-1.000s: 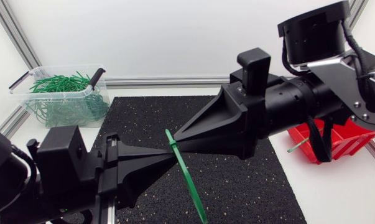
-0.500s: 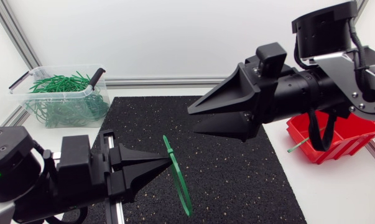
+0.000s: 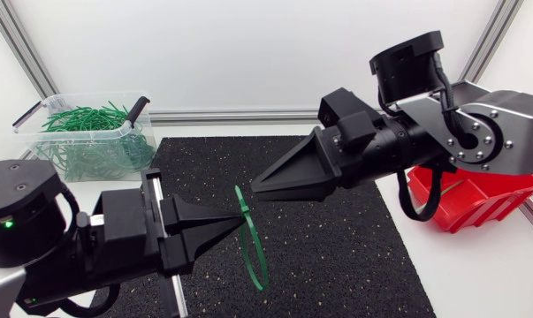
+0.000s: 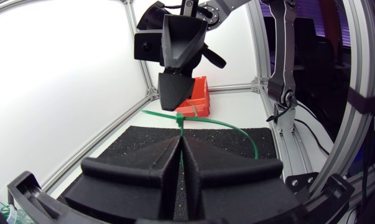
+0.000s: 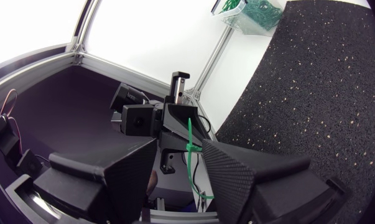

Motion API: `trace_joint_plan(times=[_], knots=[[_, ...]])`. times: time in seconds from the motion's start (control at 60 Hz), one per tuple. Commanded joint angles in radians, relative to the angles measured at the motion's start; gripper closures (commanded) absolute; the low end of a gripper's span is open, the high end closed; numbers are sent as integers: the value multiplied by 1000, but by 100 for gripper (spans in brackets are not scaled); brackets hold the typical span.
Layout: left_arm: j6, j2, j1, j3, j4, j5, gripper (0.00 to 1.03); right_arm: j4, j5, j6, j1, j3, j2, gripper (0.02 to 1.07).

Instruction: Take a green cable tie from the red box, thread the tail through the head to close it, then place it in the transparent bin on the left.

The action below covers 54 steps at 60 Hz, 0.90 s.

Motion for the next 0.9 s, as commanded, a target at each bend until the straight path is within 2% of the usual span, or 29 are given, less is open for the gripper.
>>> trace_joint_plan(times=[0.0, 0.333, 0.567, 0.733, 0.883], knots=[[54, 10, -17, 37, -15, -16, 98, 7, -11, -58, 20, 19, 23, 63], [81, 12, -73, 71, -61, -71, 98, 7, -5, -81, 31, 26, 49, 63], [87, 29, -89, 82, -67, -88, 99, 4, -3, -83, 20, 23, 38, 99], [87, 41, -90, 85, -61, -91, 98, -27, -3, -96, 25, 20, 34, 101], [87, 46, -121, 85, -59, -113, 99, -33, -2, -96, 9, 22, 21, 101]])
